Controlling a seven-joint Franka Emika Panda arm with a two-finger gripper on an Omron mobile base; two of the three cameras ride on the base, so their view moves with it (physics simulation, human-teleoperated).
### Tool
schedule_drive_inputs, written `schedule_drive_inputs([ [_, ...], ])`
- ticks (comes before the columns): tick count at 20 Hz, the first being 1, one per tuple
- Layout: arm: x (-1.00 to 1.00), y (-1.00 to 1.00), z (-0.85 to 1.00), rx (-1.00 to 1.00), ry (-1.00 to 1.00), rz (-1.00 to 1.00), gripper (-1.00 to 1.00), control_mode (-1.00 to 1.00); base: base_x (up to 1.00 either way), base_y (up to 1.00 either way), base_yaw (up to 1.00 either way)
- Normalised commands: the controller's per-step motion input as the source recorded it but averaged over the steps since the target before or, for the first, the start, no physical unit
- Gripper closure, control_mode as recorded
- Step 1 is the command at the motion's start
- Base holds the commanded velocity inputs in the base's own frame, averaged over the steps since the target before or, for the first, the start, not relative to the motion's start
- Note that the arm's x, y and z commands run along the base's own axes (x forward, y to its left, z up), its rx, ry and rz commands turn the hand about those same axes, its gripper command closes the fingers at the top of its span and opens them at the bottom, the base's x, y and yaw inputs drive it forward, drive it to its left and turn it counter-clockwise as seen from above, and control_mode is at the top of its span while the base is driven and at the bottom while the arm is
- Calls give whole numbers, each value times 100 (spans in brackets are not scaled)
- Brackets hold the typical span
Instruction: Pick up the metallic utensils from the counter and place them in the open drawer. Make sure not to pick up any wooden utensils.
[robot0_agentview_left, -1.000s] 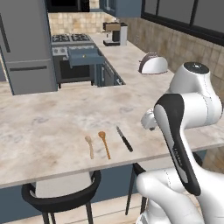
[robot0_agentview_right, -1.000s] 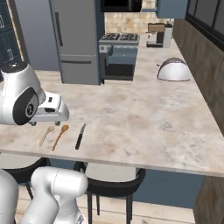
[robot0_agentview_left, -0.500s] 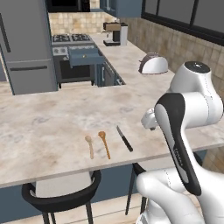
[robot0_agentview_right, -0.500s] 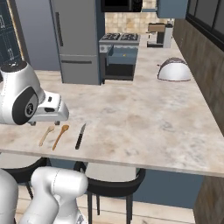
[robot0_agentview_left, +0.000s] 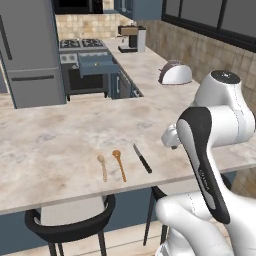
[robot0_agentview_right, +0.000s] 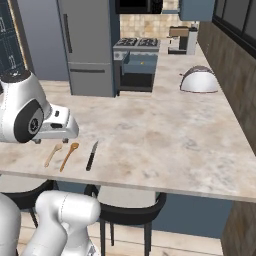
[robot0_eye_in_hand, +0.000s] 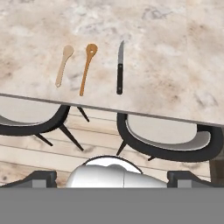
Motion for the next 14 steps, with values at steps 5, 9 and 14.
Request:
schedule_drive_inputs([
  [5,37,0,-7,0,0,3,-100,-100,0,0,0],
  [9,98,16,-24,0,10,2,-100,-100,0,0,0],
  [14,78,36,-23,0,12,0,-100,-100,0,0,0],
])
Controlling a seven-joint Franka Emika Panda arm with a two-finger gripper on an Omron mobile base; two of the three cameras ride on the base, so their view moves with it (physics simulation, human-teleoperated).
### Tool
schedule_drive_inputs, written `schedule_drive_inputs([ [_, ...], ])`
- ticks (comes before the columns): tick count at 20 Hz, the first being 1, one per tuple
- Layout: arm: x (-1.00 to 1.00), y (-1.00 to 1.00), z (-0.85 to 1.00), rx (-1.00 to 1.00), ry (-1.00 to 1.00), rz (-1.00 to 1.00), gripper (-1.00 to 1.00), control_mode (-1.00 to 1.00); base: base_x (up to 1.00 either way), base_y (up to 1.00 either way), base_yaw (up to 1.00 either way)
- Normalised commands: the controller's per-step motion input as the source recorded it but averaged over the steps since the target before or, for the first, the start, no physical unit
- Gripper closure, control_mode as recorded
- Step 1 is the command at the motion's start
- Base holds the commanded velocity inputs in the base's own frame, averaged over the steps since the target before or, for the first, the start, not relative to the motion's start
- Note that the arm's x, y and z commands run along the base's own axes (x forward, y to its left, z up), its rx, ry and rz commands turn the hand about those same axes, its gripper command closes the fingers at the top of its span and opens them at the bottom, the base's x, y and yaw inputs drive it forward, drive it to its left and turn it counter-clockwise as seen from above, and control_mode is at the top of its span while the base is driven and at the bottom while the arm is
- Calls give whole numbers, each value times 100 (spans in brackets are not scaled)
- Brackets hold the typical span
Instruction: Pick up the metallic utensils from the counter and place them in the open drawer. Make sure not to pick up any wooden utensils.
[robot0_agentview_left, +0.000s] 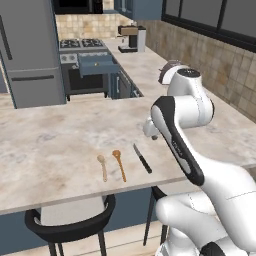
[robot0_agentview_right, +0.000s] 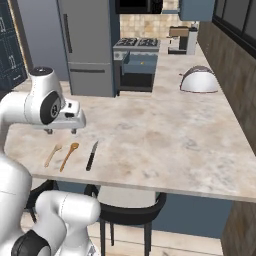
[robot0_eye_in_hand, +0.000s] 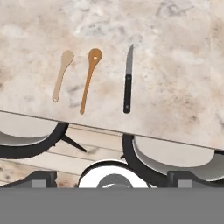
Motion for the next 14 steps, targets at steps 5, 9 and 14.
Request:
schedule_drive_inputs([
  [5,33,9,-55,2,7,0,-100,-100,0,0,0],
  [9,0,0,-78,4,0,0,-100,-100,0,0,0],
  [14,4,-1,-83,3,0,0,-100,-100,0,0,0],
])
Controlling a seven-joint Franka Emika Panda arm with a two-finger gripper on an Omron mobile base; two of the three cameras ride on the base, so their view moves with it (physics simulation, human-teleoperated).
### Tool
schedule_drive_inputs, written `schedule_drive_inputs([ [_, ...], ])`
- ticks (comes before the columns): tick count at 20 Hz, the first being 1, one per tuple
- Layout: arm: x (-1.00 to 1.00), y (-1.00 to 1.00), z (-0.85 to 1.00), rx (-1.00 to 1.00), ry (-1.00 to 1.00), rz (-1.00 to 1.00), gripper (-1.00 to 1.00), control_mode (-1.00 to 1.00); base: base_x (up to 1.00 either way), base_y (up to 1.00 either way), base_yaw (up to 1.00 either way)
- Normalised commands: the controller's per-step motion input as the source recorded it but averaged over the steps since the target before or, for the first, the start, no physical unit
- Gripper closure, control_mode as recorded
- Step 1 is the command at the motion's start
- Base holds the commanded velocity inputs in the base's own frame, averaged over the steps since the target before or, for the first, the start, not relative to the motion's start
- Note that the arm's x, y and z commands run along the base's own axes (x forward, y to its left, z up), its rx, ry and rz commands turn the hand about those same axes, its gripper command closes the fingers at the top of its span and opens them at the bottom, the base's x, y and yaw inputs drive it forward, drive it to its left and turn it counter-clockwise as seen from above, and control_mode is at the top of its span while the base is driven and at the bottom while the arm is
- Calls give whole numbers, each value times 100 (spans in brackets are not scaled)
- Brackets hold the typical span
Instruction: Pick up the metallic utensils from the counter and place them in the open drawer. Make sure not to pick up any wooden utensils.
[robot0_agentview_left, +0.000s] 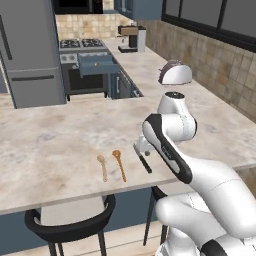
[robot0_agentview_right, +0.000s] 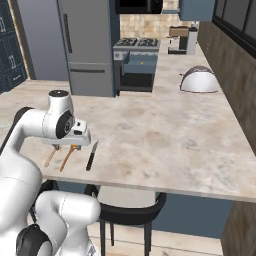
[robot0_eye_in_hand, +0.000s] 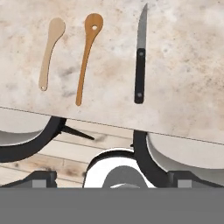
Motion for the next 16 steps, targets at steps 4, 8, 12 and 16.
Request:
schedule_drive_inputs([
  [4,12,0,-28,2,-3,0,-100,-100,0,0,0],
  [8,39,4,-11,0,-10,0,-100,-100,0,0,0],
  [12,71,23,-8,0,0,0,-100,-100,0,0,0],
  [16,81,1,-12,-5,0,0,-100,-100,0,0,0],
])
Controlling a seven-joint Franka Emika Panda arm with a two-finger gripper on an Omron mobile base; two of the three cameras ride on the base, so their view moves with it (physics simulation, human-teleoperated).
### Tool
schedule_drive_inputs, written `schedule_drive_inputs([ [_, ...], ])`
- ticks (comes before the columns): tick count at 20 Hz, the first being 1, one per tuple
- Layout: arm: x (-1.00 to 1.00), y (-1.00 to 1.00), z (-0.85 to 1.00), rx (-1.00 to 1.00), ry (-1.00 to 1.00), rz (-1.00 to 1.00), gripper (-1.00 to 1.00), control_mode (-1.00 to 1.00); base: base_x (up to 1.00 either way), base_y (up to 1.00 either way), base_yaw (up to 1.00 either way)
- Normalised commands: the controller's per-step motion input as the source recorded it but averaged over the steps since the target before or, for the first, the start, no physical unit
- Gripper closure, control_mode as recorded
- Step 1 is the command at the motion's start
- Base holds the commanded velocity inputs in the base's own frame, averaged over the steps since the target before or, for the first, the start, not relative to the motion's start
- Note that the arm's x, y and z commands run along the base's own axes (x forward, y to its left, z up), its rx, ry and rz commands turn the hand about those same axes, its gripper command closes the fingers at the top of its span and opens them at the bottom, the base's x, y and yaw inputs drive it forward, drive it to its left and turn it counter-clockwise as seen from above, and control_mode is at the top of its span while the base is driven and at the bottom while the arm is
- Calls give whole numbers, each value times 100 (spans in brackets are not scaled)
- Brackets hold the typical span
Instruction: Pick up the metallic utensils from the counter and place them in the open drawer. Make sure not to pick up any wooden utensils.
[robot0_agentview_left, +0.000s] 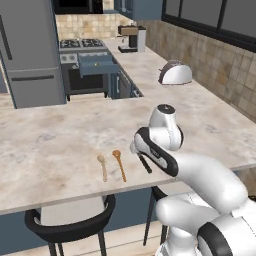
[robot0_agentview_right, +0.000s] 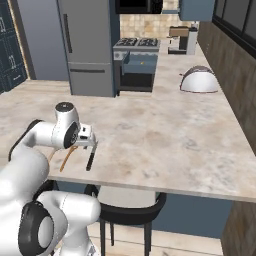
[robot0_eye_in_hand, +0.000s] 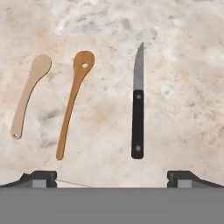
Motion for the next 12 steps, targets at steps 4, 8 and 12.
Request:
schedule_drive_inputs([
  [4,79,-6,-23,-13,1,0,-100,-100,0,0,0],
  [8,46,-25,-39,-17,11,0,-100,-100,0,0,0],
  [12,-6,-9,-36,-1,18,0,-100,-100,0,0,0],
])
